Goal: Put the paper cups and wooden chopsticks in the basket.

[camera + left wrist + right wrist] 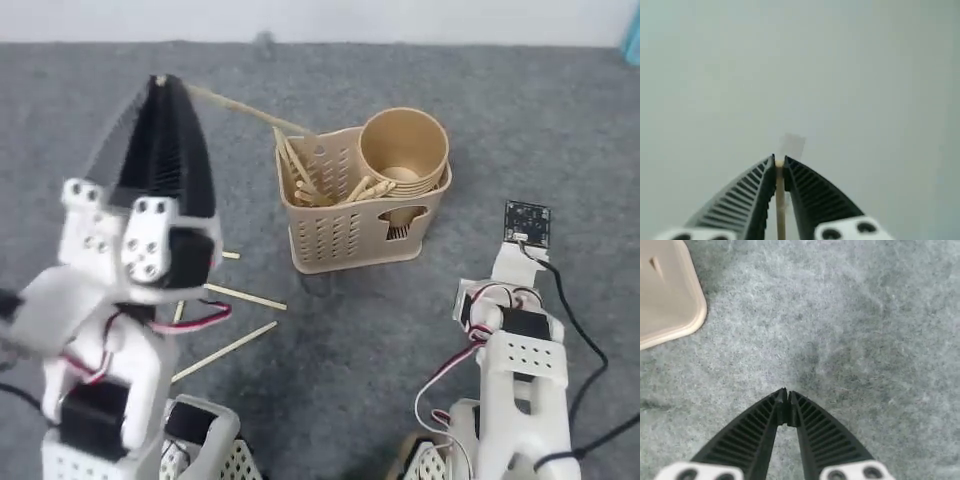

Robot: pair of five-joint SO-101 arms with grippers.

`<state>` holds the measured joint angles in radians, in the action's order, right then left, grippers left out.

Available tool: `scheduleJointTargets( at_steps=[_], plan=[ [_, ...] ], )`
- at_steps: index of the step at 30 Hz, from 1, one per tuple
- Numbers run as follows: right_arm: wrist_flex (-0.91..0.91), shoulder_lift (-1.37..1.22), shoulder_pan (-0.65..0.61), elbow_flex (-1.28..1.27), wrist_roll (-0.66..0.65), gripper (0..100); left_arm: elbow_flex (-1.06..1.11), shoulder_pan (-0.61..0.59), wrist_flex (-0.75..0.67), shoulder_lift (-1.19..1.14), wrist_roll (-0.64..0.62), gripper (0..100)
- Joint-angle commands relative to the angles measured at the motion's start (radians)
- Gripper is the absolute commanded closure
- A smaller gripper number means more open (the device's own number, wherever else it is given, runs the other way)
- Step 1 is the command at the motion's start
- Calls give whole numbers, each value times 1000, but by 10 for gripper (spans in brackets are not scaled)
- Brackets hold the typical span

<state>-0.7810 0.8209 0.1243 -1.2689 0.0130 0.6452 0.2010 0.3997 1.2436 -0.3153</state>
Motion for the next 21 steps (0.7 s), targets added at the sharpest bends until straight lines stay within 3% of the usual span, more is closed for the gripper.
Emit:
scheduleJointTargets(
  at_steps=[1, 7, 21],
  plan=[
    [12, 27, -2, 3, -12, 991, -10, 18, 64, -80, -11, 987],
    [12, 27, -2, 3, -12, 991, 10, 21, 124, -172, -11, 987],
    [12, 27, -2, 5, -14, 991, 275, 114, -137, -420, -11, 987]
  ],
)
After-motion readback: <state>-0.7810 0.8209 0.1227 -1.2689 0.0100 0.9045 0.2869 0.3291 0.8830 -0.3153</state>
